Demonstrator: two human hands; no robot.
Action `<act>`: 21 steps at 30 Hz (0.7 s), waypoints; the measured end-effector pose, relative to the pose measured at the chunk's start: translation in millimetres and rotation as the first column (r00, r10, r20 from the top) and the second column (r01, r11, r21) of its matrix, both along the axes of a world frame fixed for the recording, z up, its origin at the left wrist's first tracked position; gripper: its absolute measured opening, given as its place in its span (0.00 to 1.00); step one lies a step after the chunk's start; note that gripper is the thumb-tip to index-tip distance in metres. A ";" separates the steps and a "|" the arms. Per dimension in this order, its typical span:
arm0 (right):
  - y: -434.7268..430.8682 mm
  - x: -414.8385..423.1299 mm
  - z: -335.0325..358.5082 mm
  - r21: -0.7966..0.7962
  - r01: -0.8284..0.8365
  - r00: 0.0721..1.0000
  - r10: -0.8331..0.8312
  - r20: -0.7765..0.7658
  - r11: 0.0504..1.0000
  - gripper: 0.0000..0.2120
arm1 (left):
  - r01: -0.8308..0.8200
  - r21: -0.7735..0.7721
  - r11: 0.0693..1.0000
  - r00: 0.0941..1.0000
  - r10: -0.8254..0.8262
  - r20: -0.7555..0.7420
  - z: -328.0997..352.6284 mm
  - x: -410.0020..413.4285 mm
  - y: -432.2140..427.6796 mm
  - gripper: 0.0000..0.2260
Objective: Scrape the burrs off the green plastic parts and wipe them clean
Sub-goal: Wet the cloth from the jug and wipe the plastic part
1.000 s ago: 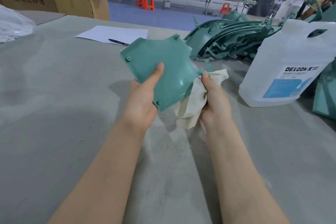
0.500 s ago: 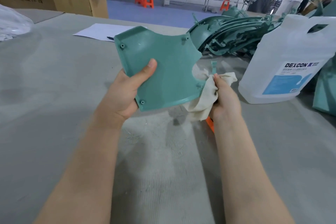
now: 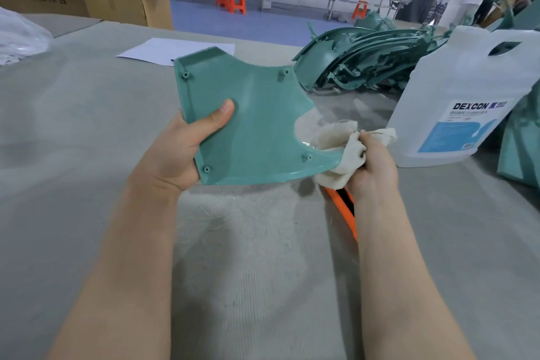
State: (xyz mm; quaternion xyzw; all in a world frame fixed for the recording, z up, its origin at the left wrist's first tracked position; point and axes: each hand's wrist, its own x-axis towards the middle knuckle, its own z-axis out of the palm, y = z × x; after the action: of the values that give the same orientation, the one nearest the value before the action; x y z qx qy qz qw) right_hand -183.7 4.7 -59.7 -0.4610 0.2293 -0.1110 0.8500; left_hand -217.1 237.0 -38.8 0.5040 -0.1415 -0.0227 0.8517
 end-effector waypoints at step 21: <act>-7.5 -14.4 9.9 -0.008 -0.004 0.958 0.006 0.286 1.000 0.14 | -0.068 -0.193 0.979 0.941 -0.002 -0.340 -2.1 8.2 12.8 0.15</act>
State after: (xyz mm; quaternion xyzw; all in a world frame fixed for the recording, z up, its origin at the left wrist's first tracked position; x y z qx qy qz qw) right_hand -198.2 -2.8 -49.8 -0.4438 0.1023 -0.1754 0.8728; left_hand -208.9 249.8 -40.9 0.4061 0.0137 -0.0800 0.9102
